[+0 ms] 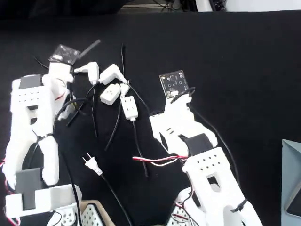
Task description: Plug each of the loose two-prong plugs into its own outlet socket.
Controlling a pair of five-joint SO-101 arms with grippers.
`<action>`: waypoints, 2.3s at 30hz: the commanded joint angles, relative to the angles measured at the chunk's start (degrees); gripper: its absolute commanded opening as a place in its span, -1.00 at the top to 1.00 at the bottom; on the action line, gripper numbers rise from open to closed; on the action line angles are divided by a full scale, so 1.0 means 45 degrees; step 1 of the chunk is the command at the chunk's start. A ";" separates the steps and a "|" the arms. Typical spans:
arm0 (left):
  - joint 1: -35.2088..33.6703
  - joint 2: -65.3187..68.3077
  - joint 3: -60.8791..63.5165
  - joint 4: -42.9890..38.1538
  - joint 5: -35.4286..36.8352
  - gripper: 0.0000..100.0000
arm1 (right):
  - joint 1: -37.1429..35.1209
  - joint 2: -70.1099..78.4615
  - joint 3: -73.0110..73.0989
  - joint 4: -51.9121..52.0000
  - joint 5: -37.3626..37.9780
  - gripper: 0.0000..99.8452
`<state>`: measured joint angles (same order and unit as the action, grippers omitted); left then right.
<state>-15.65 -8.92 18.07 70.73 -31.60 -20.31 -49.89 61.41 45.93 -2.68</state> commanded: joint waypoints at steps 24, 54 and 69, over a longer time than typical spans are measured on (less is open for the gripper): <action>0.0264 1.0237 -1.1810 -0.0625 0.3966 0.30 | 0.0078 -0.0283 -0.0029 -0.0176 0.0000 0.97; 0.2921 0.7267 -1.3314 0.6623 0.2344 0.56 | 0.0078 -0.0264 0.0186 -0.0215 0.0020 0.97; 0.4464 0.9455 -1.0012 0.1543 0.1446 0.36 | 0.0137 -0.0264 0.0205 -0.0215 0.0039 0.97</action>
<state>4.57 32.04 -27.03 82.33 -24.40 -20.31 -49.98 62.55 45.93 -2.68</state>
